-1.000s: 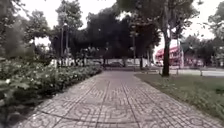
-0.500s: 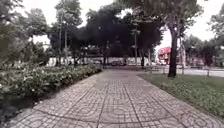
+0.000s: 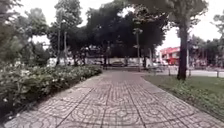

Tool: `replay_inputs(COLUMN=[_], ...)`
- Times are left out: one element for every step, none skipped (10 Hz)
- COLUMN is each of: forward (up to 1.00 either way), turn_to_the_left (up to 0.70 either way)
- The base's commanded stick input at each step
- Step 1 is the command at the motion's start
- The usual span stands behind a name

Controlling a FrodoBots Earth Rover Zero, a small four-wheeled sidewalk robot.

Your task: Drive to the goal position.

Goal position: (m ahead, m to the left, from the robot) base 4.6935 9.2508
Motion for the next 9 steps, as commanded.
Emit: replay_inputs(forward=[1.0, 1.0, 1.0, 1.0, 1.0, 1.0, 1.0, 1.0, 1.0], turn_to_the_left=[0.0, 0.0, 0.0, 0.0, 0.0, 0.0, 0.0, 0.0, 0.0])
